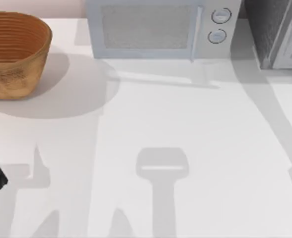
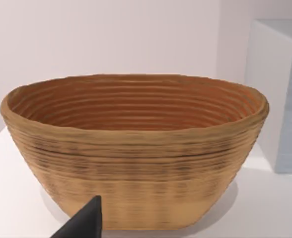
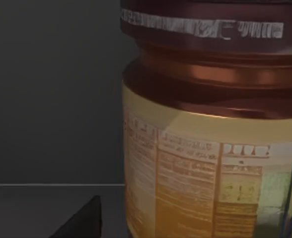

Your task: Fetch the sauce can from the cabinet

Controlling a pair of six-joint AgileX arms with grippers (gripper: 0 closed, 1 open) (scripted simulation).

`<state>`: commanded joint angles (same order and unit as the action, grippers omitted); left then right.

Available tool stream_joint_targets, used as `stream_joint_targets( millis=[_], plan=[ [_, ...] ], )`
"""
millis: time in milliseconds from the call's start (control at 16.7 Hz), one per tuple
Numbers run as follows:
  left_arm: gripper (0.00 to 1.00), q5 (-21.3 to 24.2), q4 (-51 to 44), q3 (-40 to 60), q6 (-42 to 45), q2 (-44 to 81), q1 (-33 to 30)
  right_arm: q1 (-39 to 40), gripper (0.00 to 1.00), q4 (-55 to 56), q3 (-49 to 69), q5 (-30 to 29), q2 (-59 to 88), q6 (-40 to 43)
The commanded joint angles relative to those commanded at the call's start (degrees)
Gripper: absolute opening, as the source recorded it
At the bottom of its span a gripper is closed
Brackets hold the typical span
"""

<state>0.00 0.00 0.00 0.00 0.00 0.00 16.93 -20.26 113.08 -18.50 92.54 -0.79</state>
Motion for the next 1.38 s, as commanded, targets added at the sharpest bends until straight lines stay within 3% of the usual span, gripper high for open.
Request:
stream_joint_targets(
  millis=[300,780,1080,1380],
  plan=[
    [1.0,0.0,0.0,0.0,0.0,0.0,0.0,-0.5,1.0,-0.4,1.8,0.4,1.5,0.0],
    [1.0,0.0,0.0,0.0,0.0,0.0,0.0,-2.7,1.0,-3.0,16.5,2.5,13.4,0.0],
    [1.0,0.0,0.0,0.0,0.0,0.0,0.0,-3.0,1.0,-3.3,17.9,2.7,14.6,0.0],
    [1.0,0.0,0.0,0.0,0.0,0.0,0.0,-3.0,0.62,-3.3,17.9,2.7,14.6,0.0]
  ],
)
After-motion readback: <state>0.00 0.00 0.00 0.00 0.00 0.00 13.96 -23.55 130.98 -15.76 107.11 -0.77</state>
